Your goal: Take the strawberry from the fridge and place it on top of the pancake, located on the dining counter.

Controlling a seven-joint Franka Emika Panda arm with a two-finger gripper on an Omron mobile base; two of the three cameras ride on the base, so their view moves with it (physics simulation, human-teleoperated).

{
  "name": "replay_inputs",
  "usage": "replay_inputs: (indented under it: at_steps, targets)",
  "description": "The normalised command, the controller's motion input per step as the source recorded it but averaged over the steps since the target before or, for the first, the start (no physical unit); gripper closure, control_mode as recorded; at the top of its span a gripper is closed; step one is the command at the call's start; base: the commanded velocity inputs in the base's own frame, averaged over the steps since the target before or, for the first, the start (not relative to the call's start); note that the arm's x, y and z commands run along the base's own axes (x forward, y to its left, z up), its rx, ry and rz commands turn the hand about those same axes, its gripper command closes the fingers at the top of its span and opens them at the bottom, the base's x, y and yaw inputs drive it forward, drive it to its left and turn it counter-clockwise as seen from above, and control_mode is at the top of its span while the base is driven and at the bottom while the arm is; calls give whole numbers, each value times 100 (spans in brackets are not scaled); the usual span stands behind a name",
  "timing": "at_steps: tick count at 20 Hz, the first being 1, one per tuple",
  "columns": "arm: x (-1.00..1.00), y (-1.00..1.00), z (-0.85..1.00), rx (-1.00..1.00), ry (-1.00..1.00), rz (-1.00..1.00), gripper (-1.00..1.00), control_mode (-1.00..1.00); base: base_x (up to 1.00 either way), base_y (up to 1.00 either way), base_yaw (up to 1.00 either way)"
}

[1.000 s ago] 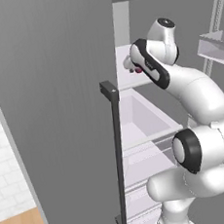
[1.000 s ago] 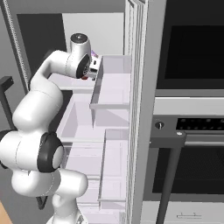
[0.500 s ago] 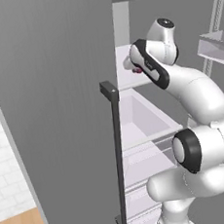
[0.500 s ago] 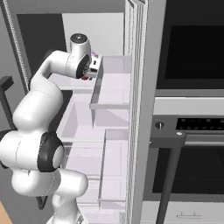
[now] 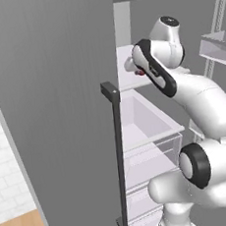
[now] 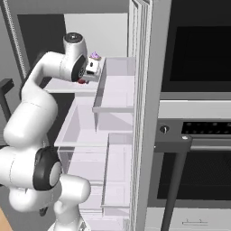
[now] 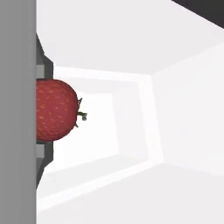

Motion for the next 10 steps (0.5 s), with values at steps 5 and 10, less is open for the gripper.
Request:
replay_inputs:
  at_steps: [5,10]
  targets:
    - [-100,0,7,0,-5,0,100,-100,0,0,0]
    - [-91,0,37,0,-1,0,100,-100,0,0,0]
